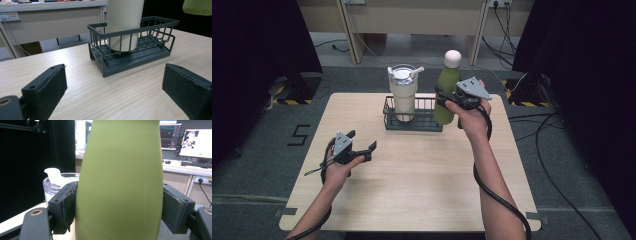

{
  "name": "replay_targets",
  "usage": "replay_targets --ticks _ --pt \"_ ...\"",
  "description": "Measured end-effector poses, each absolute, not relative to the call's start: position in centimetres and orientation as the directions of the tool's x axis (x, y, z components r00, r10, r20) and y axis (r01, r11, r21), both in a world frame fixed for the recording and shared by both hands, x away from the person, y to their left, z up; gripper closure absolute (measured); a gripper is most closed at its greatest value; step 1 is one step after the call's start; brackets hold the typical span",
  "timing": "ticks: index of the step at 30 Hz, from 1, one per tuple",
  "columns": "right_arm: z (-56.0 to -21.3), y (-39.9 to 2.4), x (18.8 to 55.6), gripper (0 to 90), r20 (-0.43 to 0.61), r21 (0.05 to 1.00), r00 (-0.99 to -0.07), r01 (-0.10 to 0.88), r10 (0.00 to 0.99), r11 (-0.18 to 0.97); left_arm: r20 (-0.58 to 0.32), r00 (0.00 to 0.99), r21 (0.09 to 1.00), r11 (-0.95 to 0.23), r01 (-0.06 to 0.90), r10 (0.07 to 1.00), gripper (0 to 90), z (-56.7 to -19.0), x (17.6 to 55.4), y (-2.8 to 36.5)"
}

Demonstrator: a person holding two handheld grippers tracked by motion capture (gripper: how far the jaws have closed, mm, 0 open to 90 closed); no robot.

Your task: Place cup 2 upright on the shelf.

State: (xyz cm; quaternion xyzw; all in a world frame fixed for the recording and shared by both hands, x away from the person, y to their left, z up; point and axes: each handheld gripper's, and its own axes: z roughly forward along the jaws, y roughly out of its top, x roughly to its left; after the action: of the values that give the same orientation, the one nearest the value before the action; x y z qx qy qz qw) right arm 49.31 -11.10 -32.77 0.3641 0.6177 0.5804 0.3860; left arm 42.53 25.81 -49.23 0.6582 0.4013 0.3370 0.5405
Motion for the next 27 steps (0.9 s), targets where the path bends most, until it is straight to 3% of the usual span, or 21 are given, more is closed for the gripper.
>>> replay_targets --ticks 27 --pt "-31.8 -10.1 52.0 24.1 -0.038 0.999 -0.419 0.003 0.907 0.044 0.007 0.449 0.982 -0.091 0.166 0.893 4.9 -49.3 42.5 25.9"
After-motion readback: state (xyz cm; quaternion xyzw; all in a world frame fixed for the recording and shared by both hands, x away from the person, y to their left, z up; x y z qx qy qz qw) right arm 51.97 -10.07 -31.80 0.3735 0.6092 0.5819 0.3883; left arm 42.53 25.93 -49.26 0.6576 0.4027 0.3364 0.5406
